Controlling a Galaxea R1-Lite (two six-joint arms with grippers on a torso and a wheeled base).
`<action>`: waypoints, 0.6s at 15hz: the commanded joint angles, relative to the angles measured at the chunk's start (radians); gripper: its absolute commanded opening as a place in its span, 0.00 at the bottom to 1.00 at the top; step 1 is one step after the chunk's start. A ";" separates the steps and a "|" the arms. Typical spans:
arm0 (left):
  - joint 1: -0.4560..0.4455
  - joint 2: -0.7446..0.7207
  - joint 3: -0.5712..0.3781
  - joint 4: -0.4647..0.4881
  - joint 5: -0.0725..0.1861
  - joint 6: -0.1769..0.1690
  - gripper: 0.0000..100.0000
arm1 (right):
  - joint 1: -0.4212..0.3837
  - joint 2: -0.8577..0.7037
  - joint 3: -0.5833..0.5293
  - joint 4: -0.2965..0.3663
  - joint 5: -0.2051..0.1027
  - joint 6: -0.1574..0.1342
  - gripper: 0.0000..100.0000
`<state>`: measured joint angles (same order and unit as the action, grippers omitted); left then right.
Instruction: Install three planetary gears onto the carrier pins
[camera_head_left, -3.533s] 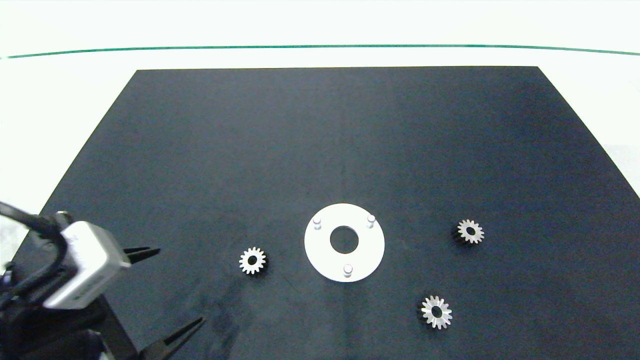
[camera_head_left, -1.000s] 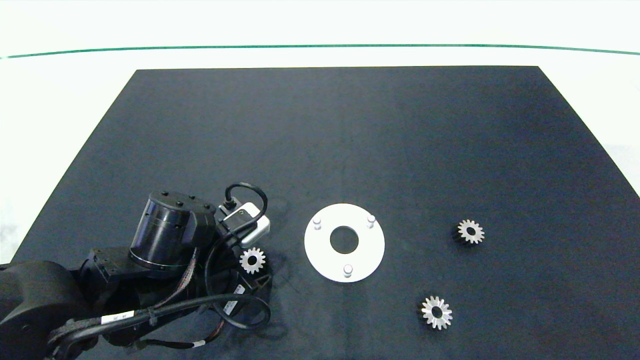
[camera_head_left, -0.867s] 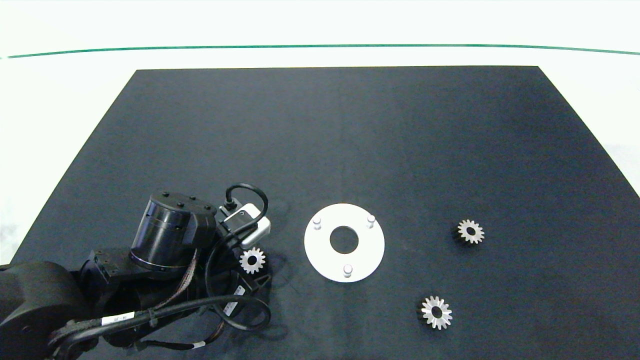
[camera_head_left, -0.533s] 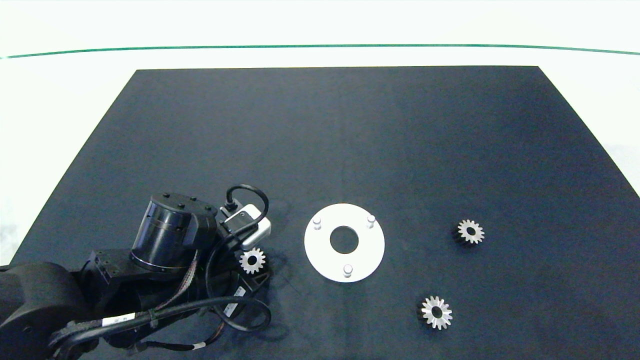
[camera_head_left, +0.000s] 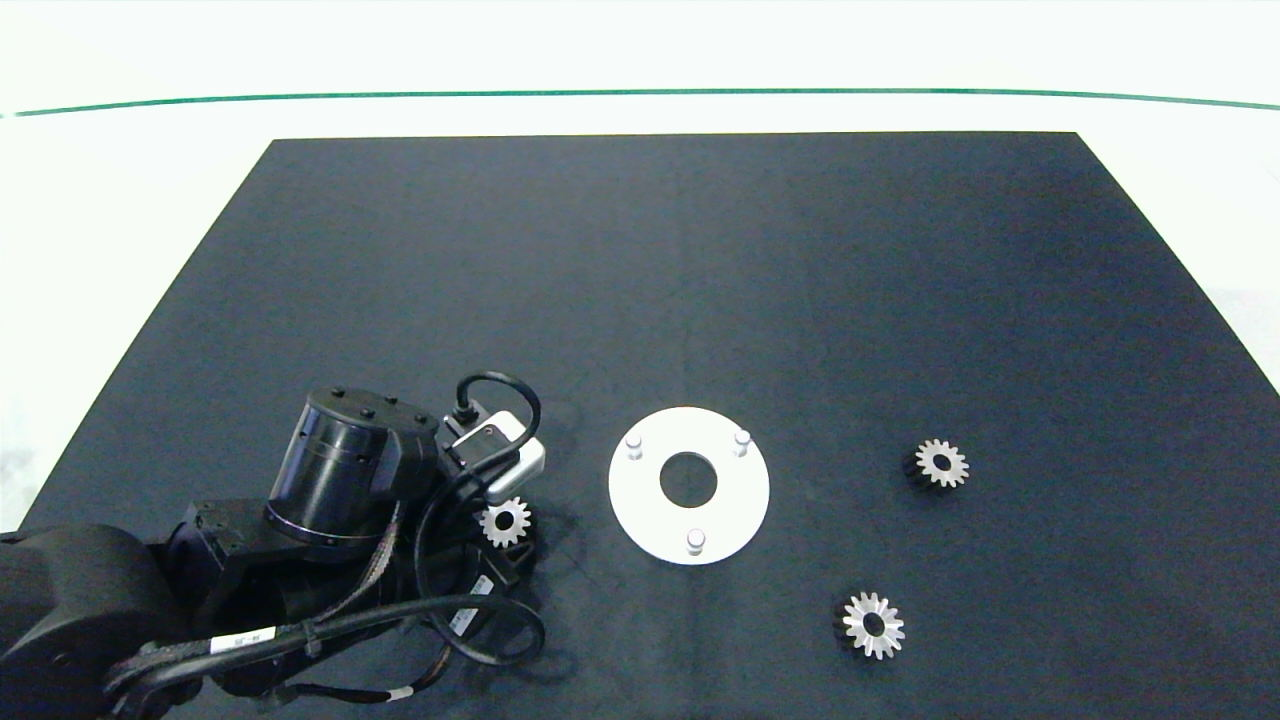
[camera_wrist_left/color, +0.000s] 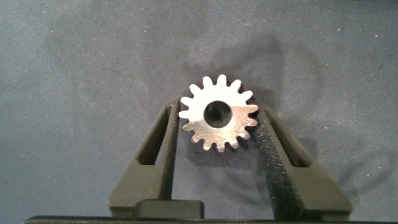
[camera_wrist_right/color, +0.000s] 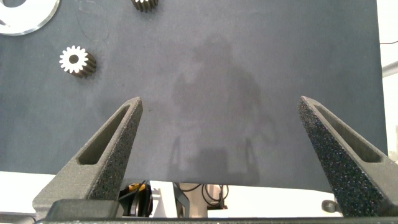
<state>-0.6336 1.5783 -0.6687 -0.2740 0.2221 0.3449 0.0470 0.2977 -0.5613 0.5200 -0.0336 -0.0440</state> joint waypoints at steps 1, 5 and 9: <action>0.000 -0.001 -0.003 -0.002 0.000 0.002 0.40 | 0.001 0.003 0.000 0.003 0.000 0.000 1.00; 0.000 0.003 -0.005 -0.002 0.000 0.002 0.31 | 0.001 0.003 -0.002 0.003 -0.002 0.000 1.00; 0.000 0.003 -0.005 -0.002 0.000 0.002 0.23 | 0.001 0.005 -0.002 0.002 -0.002 0.000 1.00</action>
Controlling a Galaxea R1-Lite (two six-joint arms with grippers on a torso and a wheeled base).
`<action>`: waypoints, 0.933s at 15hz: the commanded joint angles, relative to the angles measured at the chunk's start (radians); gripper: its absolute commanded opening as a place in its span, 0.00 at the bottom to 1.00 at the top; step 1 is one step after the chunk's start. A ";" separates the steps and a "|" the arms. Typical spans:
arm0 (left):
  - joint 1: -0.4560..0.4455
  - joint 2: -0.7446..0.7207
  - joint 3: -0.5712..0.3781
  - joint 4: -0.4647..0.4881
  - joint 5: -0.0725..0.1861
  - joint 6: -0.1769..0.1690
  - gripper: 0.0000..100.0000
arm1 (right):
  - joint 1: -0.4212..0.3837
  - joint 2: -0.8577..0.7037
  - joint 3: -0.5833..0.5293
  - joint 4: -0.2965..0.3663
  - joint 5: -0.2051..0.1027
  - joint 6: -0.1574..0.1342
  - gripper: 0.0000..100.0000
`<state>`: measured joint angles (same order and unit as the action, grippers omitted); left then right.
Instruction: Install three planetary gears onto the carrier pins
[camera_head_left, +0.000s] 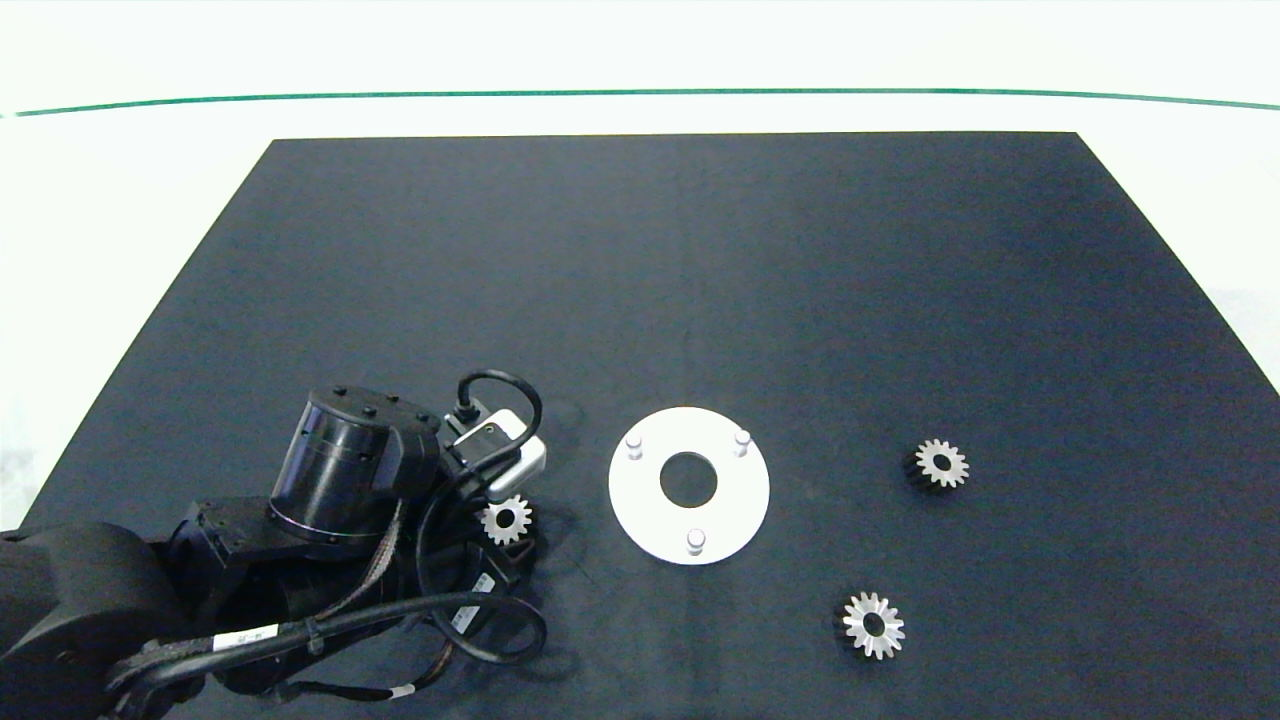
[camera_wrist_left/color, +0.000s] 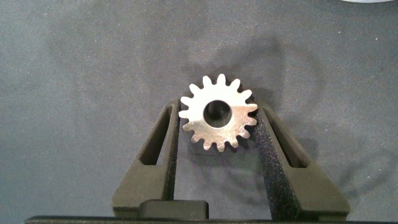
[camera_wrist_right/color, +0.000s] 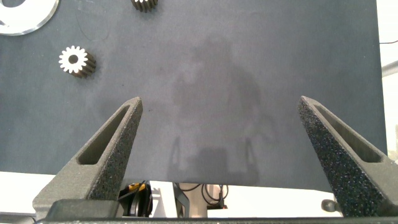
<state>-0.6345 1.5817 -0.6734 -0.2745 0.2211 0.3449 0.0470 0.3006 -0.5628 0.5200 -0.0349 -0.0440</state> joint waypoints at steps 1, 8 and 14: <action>0.001 0.000 0.000 -0.002 0.000 0.002 0.20 | 0.001 0.002 -0.002 0.002 0.000 0.000 1.00; -0.040 -0.016 -0.064 0.008 -0.009 -0.003 0.10 | 0.001 0.008 -0.002 0.002 0.000 0.000 1.00; -0.100 -0.003 -0.222 0.149 -0.008 -0.007 0.10 | 0.001 0.008 -0.003 0.002 -0.002 0.000 1.00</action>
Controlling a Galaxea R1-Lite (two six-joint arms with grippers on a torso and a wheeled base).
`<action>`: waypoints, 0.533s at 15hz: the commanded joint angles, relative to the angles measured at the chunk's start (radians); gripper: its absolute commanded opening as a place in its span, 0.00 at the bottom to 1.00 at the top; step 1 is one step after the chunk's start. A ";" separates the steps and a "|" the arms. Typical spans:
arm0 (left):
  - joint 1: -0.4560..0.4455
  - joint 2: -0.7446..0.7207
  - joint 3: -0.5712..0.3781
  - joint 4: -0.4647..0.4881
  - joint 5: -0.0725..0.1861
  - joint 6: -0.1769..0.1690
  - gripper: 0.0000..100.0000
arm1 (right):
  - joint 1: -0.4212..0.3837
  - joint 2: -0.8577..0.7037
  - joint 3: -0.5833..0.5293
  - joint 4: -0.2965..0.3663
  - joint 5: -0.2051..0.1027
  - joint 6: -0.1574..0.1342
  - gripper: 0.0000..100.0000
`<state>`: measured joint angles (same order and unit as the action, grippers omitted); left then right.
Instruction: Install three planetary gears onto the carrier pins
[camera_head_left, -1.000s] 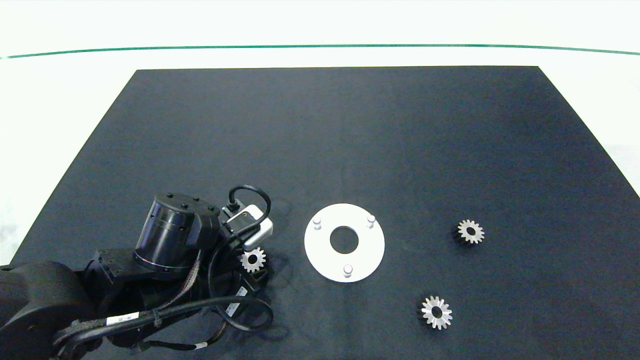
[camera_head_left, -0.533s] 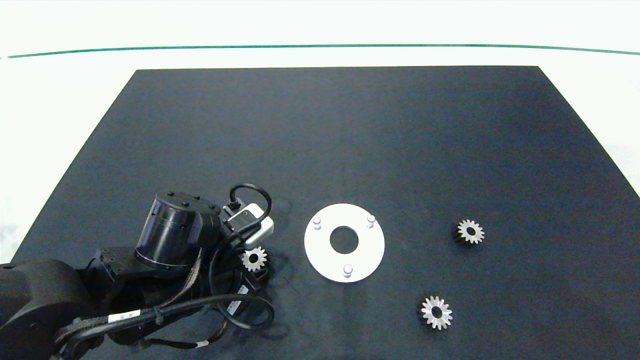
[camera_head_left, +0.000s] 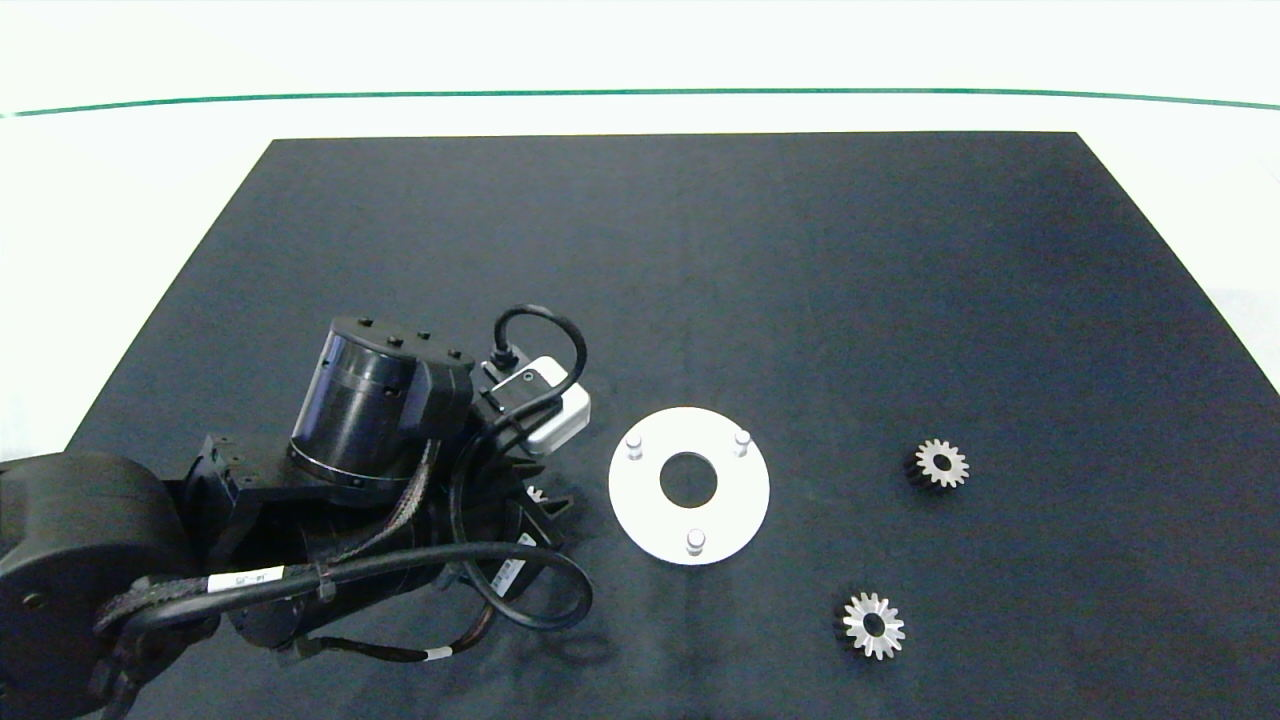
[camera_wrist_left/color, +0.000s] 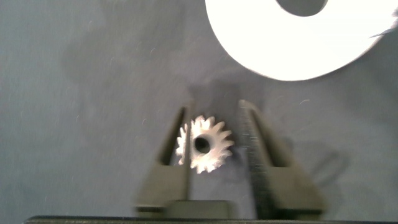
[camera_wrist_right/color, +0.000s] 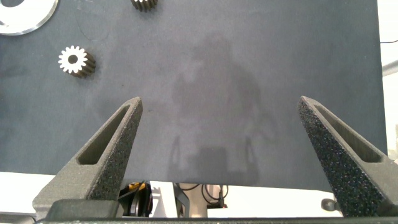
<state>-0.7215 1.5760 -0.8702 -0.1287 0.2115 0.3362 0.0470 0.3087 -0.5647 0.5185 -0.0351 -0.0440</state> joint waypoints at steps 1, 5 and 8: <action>-0.013 0.001 -0.026 0.004 0.002 0.001 0.10 | 0.002 0.000 -0.001 0.003 -0.002 0.000 1.00; -0.007 -0.016 -0.029 0.008 0.002 0.001 1.00 | 0.002 -0.002 0.002 0.003 0.000 0.000 1.00; -0.004 -0.025 -0.018 0.011 0.002 0.000 1.00 | 0.002 -0.003 0.002 0.005 0.000 0.000 1.00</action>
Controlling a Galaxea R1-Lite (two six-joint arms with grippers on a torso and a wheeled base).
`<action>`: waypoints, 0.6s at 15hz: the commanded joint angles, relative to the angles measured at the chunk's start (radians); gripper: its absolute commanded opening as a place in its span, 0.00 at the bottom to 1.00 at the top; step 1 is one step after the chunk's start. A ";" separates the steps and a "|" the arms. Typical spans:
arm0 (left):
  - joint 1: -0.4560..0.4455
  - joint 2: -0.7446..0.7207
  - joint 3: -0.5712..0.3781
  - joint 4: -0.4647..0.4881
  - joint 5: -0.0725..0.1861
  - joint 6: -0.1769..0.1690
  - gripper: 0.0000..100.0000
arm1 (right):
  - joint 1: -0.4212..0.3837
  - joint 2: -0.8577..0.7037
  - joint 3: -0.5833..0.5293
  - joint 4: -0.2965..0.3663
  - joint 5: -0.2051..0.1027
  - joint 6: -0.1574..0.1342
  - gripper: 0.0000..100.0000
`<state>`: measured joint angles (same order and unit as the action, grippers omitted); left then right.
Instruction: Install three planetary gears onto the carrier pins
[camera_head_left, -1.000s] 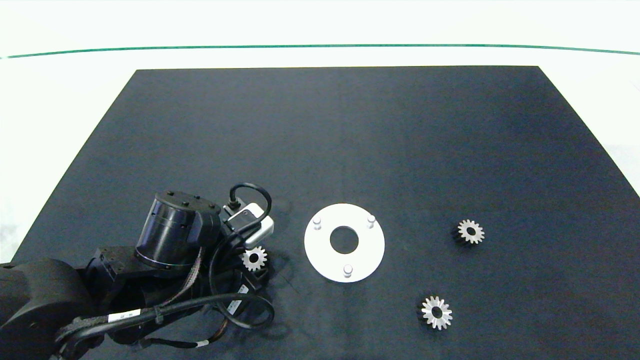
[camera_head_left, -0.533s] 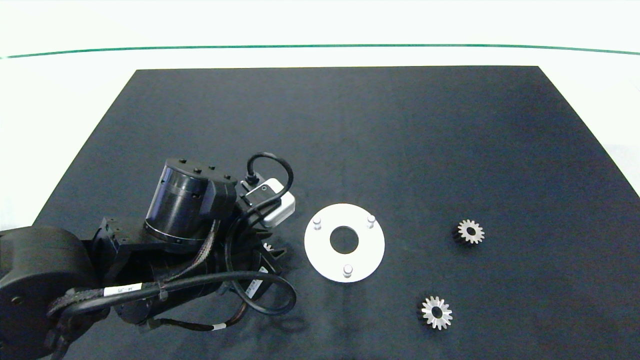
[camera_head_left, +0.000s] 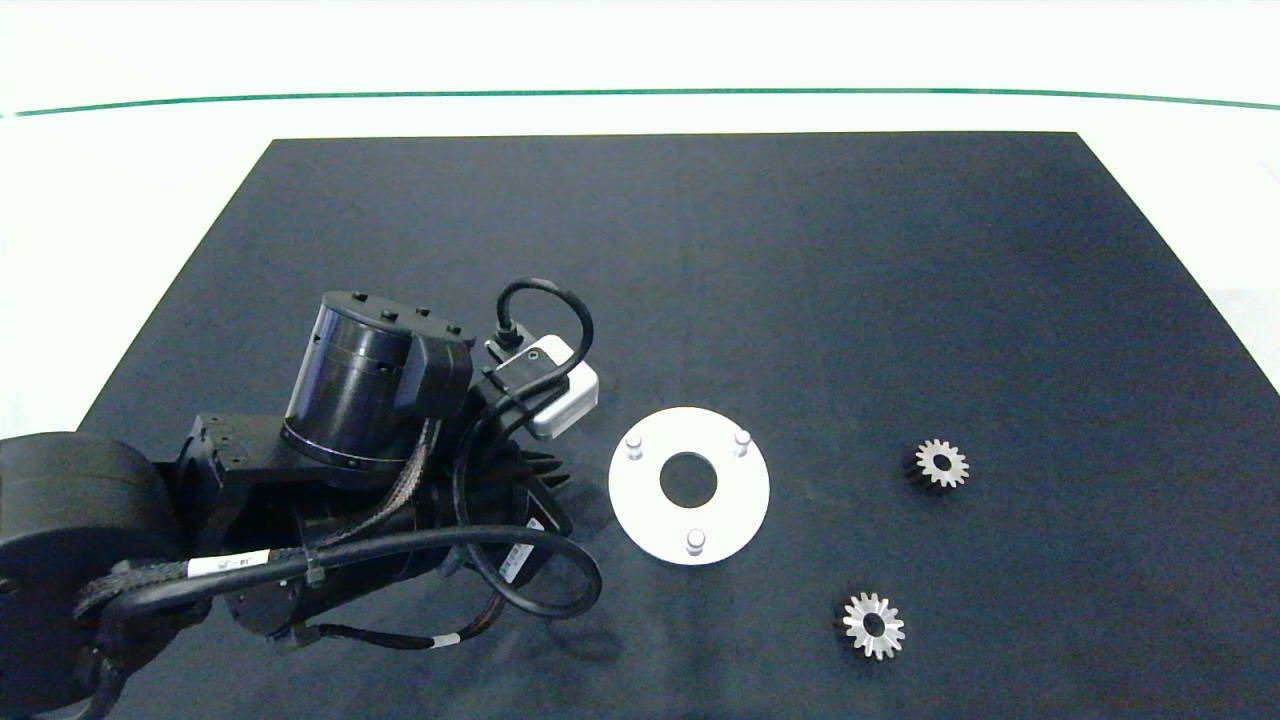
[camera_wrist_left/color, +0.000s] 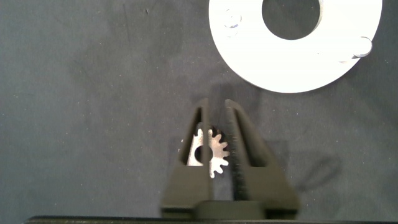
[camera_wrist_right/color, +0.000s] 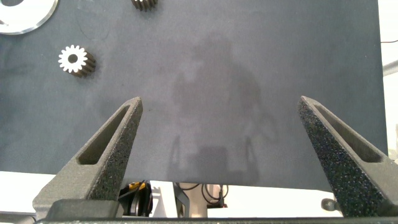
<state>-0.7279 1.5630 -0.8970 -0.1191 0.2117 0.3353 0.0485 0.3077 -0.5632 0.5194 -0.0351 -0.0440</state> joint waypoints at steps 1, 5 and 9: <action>0.005 -0.012 0.024 -0.004 0.002 -0.002 1.00 | 0.001 -0.002 0.002 0.004 0.000 0.000 1.00; 0.048 -0.018 0.079 -0.013 0.000 -0.025 1.00 | 0.001 -0.004 0.002 0.005 -0.002 0.000 1.00; 0.088 -0.015 0.079 -0.005 0.000 -0.041 1.00 | -0.001 -0.001 0.002 0.005 -0.003 0.000 1.00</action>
<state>-0.6466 1.5477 -0.8196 -0.1249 0.2100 0.2943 0.0485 0.3049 -0.5613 0.5215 -0.0379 -0.0440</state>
